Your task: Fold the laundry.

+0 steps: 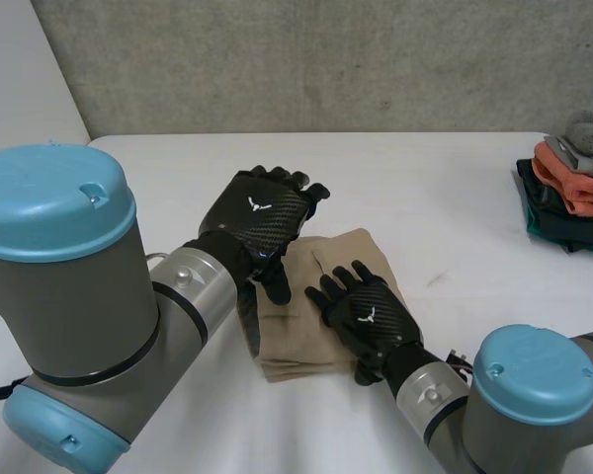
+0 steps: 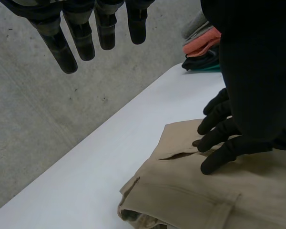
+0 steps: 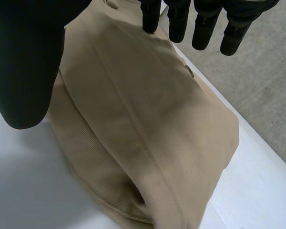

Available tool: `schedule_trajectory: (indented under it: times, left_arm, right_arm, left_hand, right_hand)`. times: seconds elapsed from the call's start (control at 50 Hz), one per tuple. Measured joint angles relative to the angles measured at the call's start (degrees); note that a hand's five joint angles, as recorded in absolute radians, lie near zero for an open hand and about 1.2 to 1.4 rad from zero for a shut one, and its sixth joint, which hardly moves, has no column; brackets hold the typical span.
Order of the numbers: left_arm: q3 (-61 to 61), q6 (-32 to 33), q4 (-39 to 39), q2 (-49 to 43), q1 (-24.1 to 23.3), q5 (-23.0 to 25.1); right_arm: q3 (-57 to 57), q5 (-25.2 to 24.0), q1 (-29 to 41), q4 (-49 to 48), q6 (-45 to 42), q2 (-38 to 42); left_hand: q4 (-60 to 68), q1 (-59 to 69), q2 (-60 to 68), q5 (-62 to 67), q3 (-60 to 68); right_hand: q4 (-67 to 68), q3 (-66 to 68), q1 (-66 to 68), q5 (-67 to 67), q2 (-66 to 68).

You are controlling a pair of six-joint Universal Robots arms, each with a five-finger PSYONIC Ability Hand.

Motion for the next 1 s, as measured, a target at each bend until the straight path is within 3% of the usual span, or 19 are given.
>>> schedule_trajectory:
  times: [0.2,0.4,0.5,0.52,0.56,0.86,1.0]
  left_arm:
    - [0.1,-0.3,0.2,-0.4,0.2,-0.3]
    - [-0.4,-0.2,0.5,-0.4,0.2,-0.3]
    - [-0.7,-0.2,0.9,-0.3,0.2,-0.3]
    - [-0.8,-0.2,0.9,-0.2,0.1,-0.3]
    - [-0.8,-0.2,1.0,-0.1,0.1,-0.3]
    - [0.2,-0.2,1.6,1.6,-0.1,-0.2]
    - [0.6,-0.2,2.9,2.7,-0.3,-0.1]
  right_arm:
    - [-4.0,0.3,-0.2,-4.9,-0.1,5.6]
    - [-8.7,0.5,-0.2,-5.8,0.0,9.5]
    - [-11.8,0.6,-0.2,-6.0,0.2,11.2]
    - [-12.4,0.7,-0.2,-6.1,0.3,11.3]
    - [-13.7,1.0,-0.4,-6.3,0.5,11.4]
    - [-30.6,2.4,-8.9,-5.6,1.0,9.2]
    - [-40.9,-1.7,-17.8,-5.3,1.5,7.1]
  left_hand:
    - [0.0,0.0,0.0,0.0,0.0]
    - [0.0,0.0,0.0,0.0,0.0]
    - [0.0,0.0,0.0,0.0,0.0]
    - [0.0,0.0,0.0,0.0,0.0]
    - [0.0,0.0,0.0,0.0,0.0]
    - [0.0,0.0,0.0,0.0,0.0]
    - [0.0,0.0,0.0,0.0,0.0]
  right_hand:
    - [0.4,0.6,0.7,0.5,2.3]
    - [8.9,9.2,11.5,6.6,10.3]
    - [33.9,35.0,33.2,29.0,37.3]
    - [46.2,46.3,41.6,38.6,48.5]
    - [53.6,53.0,47.0,45.9,55.0]
    - [55.4,54.5,48.3,49.9,55.7]
    - [56.1,55.1,49.0,50.5,56.1]
